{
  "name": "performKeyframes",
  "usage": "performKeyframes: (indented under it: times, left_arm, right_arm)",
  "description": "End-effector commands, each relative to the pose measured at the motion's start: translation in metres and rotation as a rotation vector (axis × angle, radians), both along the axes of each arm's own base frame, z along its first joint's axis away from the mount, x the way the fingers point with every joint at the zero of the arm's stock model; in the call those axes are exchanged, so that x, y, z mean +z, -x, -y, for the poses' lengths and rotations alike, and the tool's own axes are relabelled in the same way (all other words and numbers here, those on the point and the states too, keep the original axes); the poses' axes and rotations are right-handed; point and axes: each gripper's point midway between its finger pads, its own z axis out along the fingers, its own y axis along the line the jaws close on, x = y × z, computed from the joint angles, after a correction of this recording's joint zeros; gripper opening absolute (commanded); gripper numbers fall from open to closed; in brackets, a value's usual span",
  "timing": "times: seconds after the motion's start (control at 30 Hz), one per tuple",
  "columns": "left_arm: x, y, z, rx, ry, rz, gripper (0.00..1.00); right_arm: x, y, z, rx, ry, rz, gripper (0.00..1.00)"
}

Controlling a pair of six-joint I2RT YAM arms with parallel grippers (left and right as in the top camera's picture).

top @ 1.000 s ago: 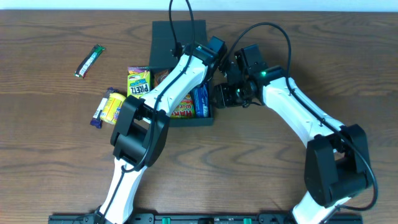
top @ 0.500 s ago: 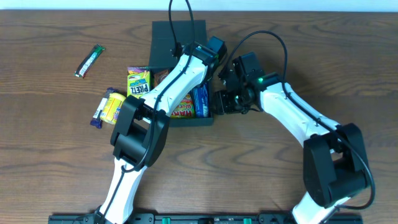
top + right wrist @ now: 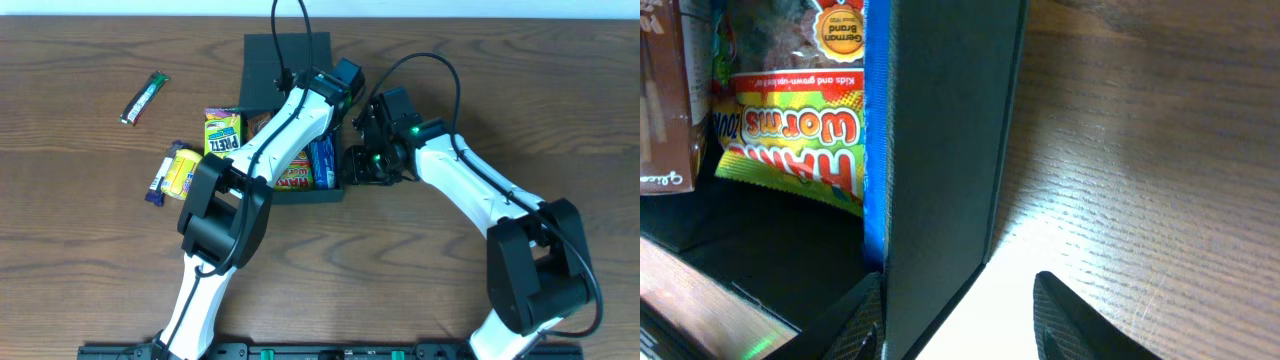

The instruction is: Pack container

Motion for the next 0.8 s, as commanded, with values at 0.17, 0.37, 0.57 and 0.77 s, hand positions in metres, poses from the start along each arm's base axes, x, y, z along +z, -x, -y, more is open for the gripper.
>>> performKeyframes:
  times: [0.17, 0.37, 0.57, 0.77]
  left_arm:
    - [0.021, -0.007, -0.011, 0.03, -0.01, 0.054, 0.06]
    - [0.021, -0.007, -0.011, 0.03, -0.01, 0.054, 0.06]
    - [0.021, -0.007, -0.011, 0.03, -0.01, 0.054, 0.06]
    - [0.021, -0.007, -0.011, 0.027, -0.011, 0.053, 0.06]
  right_arm:
    - [-0.024, -0.002, 0.047, -0.136, 0.202, -0.034, 0.45]
    - [-0.025, -0.003, 0.055, -0.184, 0.219, -0.049, 0.44]
    - [-0.027, -0.004, 0.066, -0.233, 0.273, -0.049, 0.43]
    - [-0.027, -0.004, 0.067, -0.256, 0.277, -0.056, 0.43]
